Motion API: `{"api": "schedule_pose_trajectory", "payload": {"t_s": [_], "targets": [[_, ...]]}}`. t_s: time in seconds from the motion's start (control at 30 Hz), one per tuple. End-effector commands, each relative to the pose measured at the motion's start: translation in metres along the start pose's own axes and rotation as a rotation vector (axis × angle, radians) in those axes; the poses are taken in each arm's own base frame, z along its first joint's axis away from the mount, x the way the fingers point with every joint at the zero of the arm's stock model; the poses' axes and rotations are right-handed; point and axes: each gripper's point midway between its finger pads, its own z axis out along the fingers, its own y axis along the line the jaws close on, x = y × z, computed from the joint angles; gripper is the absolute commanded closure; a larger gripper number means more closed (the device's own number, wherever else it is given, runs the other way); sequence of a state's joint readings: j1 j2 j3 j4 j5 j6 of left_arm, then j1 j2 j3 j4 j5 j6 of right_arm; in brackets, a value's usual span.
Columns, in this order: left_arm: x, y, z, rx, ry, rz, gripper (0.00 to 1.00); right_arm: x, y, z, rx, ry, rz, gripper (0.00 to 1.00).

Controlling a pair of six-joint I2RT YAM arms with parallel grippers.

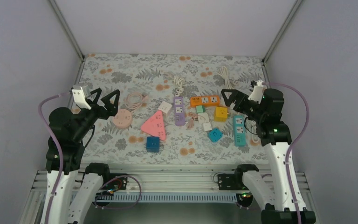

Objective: Insert the plug
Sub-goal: Adjust the plug at the center of the board.

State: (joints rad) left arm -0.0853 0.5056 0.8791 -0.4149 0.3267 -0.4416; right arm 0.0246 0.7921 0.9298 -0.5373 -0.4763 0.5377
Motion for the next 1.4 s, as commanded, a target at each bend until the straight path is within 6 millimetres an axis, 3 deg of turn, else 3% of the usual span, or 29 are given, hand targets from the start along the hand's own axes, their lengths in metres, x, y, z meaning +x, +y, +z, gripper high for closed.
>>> {"api": "schedule_pose_trajectory", "payload": {"t_s": [0.0,0.17,0.4,0.53,0.7,0.83,0.9,1.07,1.27,1.37], "targets": [[-0.006,-0.007,0.001,0.037,-0.016,-0.003,0.00,-0.001,0.005,0.006,-0.046,0.010,-0.033,0.00],[0.005,-0.007,0.009,0.071,0.018,-0.043,0.00,0.020,0.027,0.018,-0.242,0.129,-0.003,0.00],[0.043,0.026,0.026,-0.041,0.134,-0.148,0.00,0.066,0.053,0.037,-0.404,0.193,0.014,0.00],[0.079,0.036,0.033,-0.045,0.238,-0.214,0.00,0.110,0.061,0.058,-0.390,0.289,0.027,0.00],[0.120,0.052,0.036,-0.087,0.342,-0.299,0.00,0.172,0.059,0.084,-0.300,0.443,0.049,0.02],[0.157,0.076,0.037,-0.191,0.454,-0.373,0.00,0.227,0.074,0.101,-0.279,0.582,0.038,0.04],[0.176,0.079,0.039,-0.194,0.517,-0.412,0.02,0.243,0.079,0.112,-0.250,0.606,0.023,0.04],[0.209,0.083,0.043,-0.187,0.605,-0.487,0.11,0.259,0.078,0.142,-0.210,0.608,0.054,0.12],[0.237,0.082,0.047,-0.145,0.672,-0.527,0.29,0.274,0.089,0.178,-0.248,0.650,0.044,0.14],[0.251,0.084,0.049,-0.145,0.698,-0.536,0.32,0.279,0.088,0.189,-0.238,0.658,0.050,0.14]]}}
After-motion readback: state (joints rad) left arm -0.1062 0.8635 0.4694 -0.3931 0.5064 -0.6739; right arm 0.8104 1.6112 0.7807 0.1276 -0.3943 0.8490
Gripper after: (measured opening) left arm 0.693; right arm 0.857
